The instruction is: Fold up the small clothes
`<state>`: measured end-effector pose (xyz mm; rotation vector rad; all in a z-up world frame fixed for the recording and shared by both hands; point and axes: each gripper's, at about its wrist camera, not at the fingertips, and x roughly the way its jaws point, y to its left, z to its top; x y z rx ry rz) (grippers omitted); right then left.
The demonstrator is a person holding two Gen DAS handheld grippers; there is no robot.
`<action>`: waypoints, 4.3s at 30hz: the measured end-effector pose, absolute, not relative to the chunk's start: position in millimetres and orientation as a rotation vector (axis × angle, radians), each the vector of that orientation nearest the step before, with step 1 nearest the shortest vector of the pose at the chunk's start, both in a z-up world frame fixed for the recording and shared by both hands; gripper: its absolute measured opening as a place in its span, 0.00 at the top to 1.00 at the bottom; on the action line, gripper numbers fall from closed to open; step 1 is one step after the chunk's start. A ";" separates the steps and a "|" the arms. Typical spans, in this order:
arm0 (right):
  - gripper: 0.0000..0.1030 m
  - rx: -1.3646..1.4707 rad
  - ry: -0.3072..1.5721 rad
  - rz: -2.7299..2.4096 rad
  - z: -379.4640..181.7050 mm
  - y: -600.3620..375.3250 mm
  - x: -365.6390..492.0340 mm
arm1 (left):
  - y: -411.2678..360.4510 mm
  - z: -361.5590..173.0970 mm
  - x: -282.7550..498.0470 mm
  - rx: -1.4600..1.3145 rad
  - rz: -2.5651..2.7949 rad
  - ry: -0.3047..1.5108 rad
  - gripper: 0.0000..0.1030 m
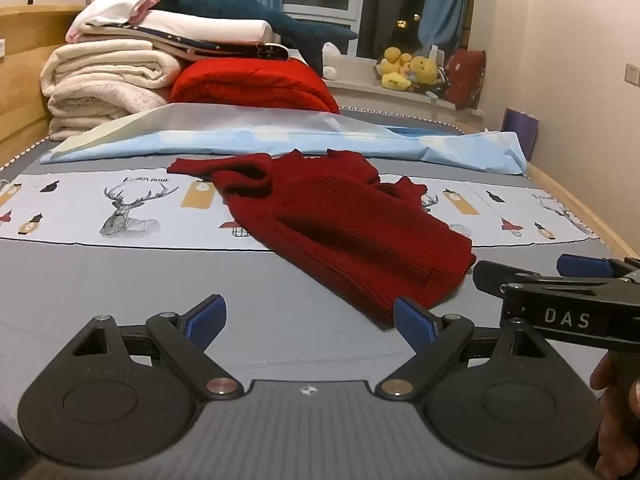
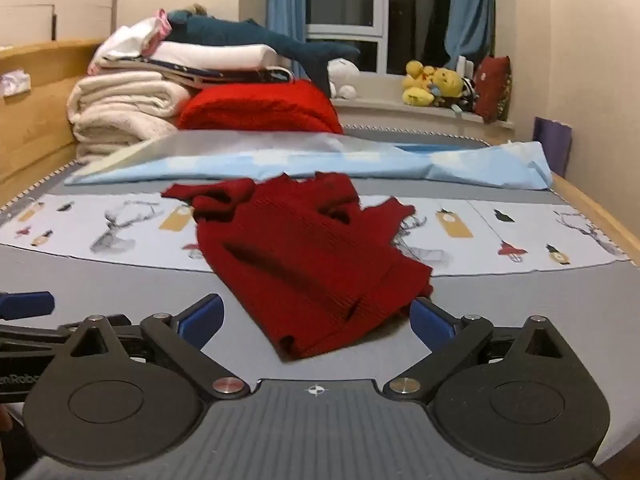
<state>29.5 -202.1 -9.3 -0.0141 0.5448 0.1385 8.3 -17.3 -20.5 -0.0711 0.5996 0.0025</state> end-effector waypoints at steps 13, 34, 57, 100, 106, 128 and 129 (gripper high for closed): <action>0.10 0.008 0.573 0.136 -11.2 -212.4 32.2 | -24.5 -25.1 10.4 -0.077 0.016 0.600 0.09; 0.11 -0.001 0.569 0.138 -10.2 -209.0 32.9 | -24.6 -23.8 10.6 -0.080 0.021 0.604 0.09; 0.11 -0.018 0.582 0.136 -15.2 -205.6 33.6 | -26.4 -27.0 8.2 -0.076 0.021 0.614 0.09; 0.75 0.154 0.453 0.125 12.2 -327.6 105.5 | -47.9 -55.5 80.8 0.057 -0.045 0.758 0.82; 0.65 0.233 0.502 0.146 9.9 -352.4 116.4 | -81.9 -78.7 147.8 0.001 -0.080 0.849 0.74; 0.65 0.325 0.542 0.056 -1.5 -387.0 124.1 | 78.7 -114.7 206.6 0.165 0.130 1.184 0.92; 0.65 0.335 0.554 0.046 -3.5 -386.8 125.1 | 98.0 -117.9 199.5 0.248 0.164 1.198 0.92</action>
